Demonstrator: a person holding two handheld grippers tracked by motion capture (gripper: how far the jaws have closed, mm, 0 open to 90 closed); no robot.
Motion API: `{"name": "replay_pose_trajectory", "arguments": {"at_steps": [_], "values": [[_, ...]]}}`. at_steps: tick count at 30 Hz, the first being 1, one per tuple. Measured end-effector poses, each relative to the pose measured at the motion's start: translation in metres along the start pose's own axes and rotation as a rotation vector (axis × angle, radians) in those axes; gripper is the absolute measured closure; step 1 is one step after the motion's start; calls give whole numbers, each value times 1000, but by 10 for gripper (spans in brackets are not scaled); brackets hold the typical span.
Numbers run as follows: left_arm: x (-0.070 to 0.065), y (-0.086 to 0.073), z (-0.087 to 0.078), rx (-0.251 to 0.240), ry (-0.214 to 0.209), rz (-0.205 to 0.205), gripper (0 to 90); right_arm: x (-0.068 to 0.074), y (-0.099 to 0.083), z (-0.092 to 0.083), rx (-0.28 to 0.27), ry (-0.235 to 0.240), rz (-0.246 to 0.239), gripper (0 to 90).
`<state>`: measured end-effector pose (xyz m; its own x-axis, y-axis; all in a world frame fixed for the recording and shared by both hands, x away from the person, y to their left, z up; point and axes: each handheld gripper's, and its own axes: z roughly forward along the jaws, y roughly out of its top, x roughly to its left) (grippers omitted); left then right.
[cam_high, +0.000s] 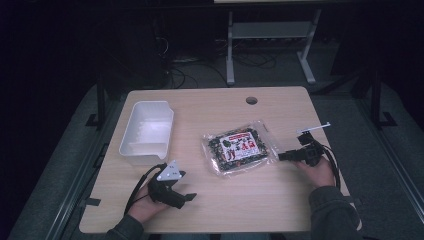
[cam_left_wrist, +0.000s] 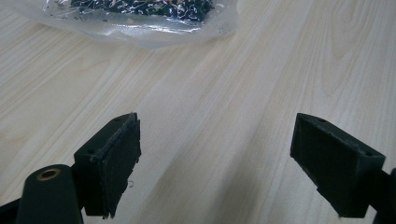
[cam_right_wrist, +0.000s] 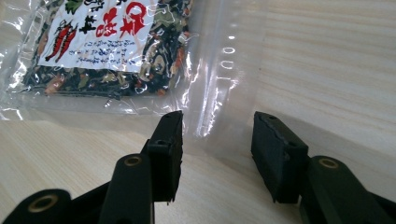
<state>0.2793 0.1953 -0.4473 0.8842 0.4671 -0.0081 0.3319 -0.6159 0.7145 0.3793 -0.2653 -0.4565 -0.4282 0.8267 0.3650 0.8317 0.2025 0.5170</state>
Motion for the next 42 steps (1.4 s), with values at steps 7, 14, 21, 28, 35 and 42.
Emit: {"name": "replay_pose_trajectory", "arguments": {"at_steps": [7, 14, 21, 28, 35, 42], "values": [[0, 0, 1, -1, -1, -1, 156, 2, 4, 6, -14, 17, 9, 617], [0, 1, 1, 0, -4, -1, 157, 2, 5, 8, -36, 35, 25, 764], [1, 2, 1, -3, -6, -2, 159, 5, 7, 4, -81, 88, 11, 892], [1, 4, 0, -8, -1, -2, 160, 13, 10, -11, -118, 156, -31, 897], [1, 12, -1, -22, -9, -9, 161, 30, 23, -38, -139, 189, -153, 897], [5, 23, 1, -54, -10, -23, 161, 52, 33, -66, -164, 281, -280, 898]]}}
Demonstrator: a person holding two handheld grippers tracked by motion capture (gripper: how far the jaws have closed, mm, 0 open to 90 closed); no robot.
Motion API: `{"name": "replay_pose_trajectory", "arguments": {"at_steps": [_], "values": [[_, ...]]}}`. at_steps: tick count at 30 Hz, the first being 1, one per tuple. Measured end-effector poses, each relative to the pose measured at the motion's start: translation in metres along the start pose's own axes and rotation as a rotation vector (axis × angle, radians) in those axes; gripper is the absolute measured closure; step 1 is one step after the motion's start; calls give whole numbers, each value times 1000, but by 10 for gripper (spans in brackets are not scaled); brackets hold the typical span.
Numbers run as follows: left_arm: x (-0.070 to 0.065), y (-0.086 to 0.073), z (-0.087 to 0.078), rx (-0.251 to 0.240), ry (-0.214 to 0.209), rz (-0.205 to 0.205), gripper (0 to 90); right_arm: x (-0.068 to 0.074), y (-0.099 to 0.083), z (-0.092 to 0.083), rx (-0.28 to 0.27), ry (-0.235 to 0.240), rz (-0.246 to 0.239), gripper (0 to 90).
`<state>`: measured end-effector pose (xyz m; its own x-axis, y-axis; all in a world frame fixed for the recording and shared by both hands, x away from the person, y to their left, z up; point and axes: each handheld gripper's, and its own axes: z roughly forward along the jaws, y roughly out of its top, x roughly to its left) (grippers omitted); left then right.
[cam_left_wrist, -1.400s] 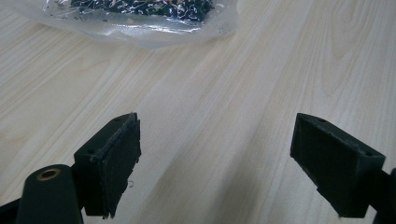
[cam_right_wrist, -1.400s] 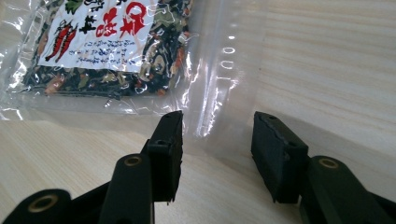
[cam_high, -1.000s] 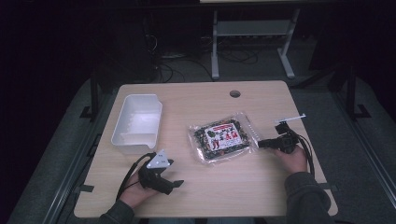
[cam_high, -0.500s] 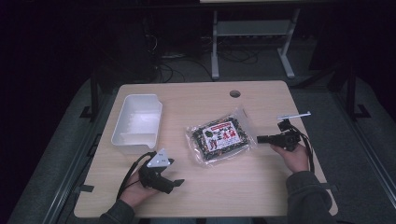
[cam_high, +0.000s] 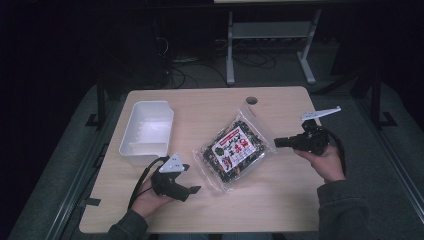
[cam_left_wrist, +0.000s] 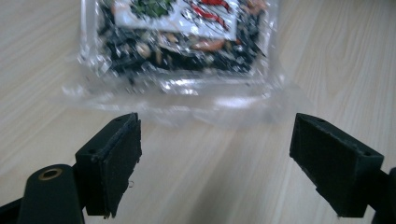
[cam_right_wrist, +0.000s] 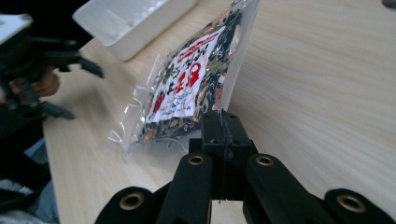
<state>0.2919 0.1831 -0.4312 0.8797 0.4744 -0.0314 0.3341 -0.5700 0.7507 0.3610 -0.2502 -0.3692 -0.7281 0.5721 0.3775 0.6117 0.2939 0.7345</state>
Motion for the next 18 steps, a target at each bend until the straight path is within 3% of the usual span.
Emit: {"name": "replay_pose_trajectory", "arguments": {"at_steps": [11, 12, 14, 18], "values": [[9, 26, 13, -14, -5, 6, 159, 29, 22, -22, 1, 59, -144, 898], [11, 28, 14, -24, -14, -3, 177, 35, 27, -27, -2, 61, -176, 898], [15, 31, 16, -55, -34, -26, 194, 40, 32, -32, -8, 63, -199, 898], [22, 34, 28, -70, -73, -66, 213, 49, 40, -39, -6, 70, -247, 898]]}}
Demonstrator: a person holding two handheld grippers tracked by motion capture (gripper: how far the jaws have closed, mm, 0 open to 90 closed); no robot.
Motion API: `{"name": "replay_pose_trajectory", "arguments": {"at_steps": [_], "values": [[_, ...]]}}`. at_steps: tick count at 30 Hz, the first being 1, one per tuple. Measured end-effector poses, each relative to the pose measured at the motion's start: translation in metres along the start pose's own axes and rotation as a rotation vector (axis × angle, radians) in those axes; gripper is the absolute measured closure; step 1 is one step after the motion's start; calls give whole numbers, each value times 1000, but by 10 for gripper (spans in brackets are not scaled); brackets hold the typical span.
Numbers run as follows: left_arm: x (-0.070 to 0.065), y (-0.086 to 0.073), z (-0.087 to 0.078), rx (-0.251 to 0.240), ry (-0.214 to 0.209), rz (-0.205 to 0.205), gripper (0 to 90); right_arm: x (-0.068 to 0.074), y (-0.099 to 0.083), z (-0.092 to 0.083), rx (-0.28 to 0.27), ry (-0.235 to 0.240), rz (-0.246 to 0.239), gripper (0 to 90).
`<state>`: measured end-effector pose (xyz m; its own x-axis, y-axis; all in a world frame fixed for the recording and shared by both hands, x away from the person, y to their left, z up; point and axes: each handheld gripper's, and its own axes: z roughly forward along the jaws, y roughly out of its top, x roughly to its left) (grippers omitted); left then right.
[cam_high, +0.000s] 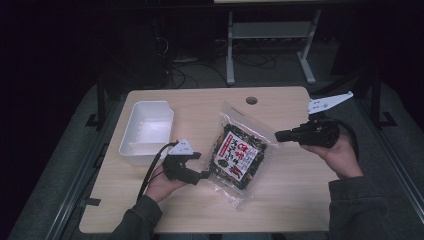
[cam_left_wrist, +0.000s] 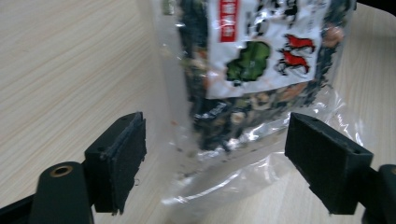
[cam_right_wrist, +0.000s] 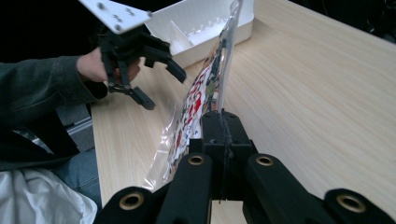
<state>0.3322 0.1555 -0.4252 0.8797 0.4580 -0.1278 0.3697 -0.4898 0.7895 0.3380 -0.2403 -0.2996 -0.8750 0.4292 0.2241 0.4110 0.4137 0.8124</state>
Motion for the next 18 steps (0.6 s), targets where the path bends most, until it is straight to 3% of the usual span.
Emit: {"name": "replay_pose_trajectory", "arguments": {"at_steps": [4, 8, 12, 16, 18], "values": [[4, 2, 9, -8, -40, -28, 214, 4, 6, -1, -1, 7, -24, 898], [7, 5, 13, -36, -79, -23, 207, 13, 13, -2, 14, 9, -73, 898], [9, 8, 17, -59, -123, -40, 221, 16, 22, -3, 25, 12, -87, 897], [7, 9, 20, -52, -191, -27, 337, 19, 26, 0, 19, -1, -97, 898], [7, 9, 19, -39, -198, -20, 418, 16, 25, 1, 6, -14, -85, 897]]}}
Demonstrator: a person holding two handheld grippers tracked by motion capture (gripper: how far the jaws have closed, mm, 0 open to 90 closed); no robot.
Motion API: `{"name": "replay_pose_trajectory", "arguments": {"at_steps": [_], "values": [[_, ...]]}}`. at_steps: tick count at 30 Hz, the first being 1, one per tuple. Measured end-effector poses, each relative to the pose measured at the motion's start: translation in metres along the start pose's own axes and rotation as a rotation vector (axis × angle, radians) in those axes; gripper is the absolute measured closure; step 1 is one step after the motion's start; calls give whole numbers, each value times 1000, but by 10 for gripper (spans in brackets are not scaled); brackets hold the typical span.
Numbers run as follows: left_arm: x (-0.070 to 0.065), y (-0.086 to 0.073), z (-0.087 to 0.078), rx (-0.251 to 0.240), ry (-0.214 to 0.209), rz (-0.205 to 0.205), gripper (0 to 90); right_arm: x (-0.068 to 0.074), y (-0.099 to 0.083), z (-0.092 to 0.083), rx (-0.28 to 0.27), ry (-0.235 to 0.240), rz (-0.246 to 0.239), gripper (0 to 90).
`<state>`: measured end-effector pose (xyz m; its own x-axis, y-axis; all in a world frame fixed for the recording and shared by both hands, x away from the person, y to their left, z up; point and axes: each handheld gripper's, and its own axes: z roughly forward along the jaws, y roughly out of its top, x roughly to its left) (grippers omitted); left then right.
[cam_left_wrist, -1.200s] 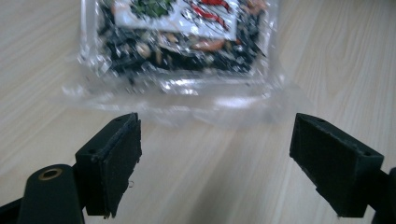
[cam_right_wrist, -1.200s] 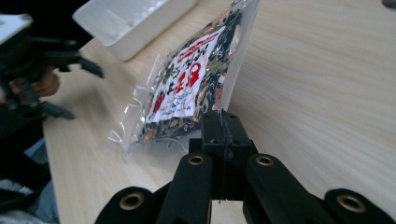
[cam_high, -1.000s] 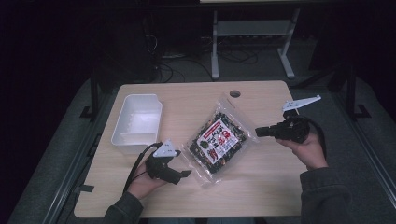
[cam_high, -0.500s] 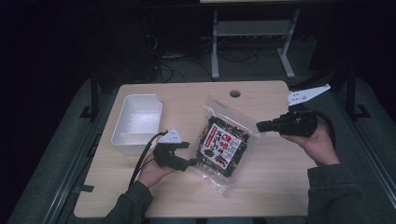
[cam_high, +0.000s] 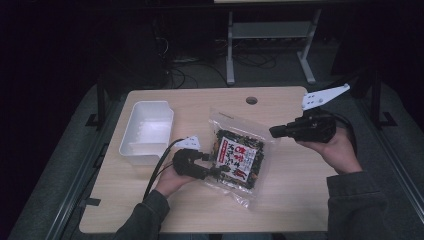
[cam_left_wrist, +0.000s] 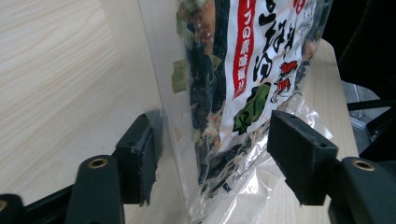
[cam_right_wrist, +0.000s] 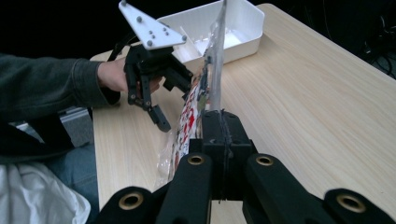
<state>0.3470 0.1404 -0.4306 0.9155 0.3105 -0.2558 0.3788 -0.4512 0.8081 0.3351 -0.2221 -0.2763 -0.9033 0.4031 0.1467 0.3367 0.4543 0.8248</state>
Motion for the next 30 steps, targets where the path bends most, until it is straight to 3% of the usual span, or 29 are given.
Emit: {"name": "replay_pose_trajectory", "arguments": {"at_steps": [2, 3, 4, 9, 16, 18, 19, 21, 22, 23, 25, 30], "values": [[0, -1, -1, 3, 2, 10, 519, -3, -1, 0, -9, -9, 12, 898], [0, -1, -2, 6, -1, 14, 519, -3, -1, 0, -9, -9, 12, 898], [0, -2, -3, 5, -8, 17, 595, -6, -3, 1, -20, -15, 20, 897], [-3, -2, -5, 9, -20, 38, 705, -10, -7, 3, -34, -34, 38, 897], [-9, 0, -7, 15, -23, 82, 740, -19, -16, 2, -50, -47, 76, 881], [-10, 0, -7, 24, -12, 105, 741, -22, -20, 2, -53, -51, 95, 750], [-10, 0, -8, 30, -6, 111, 741, -22, -20, 2, -53, -51, 95, 750], [-9, -1, -8, 33, -3, 109, 744, -22, -22, 3, -61, -69, 104, 562], [-10, -1, -8, 36, 3, 111, 743, -23, -26, 5, -72, -42, 127, 481], [-10, -2, -9, 36, 5, 111, 743, -23, -26, 5, -72, -42, 127, 481], [-10, -2, -9, 36, 6, 119, 745, -23, -34, 11, -74, -45, 146, 384], [-11, -1, -9, 35, 10, 128, 745, -23, -47, 24, -71, -24, 178, 318]]}}
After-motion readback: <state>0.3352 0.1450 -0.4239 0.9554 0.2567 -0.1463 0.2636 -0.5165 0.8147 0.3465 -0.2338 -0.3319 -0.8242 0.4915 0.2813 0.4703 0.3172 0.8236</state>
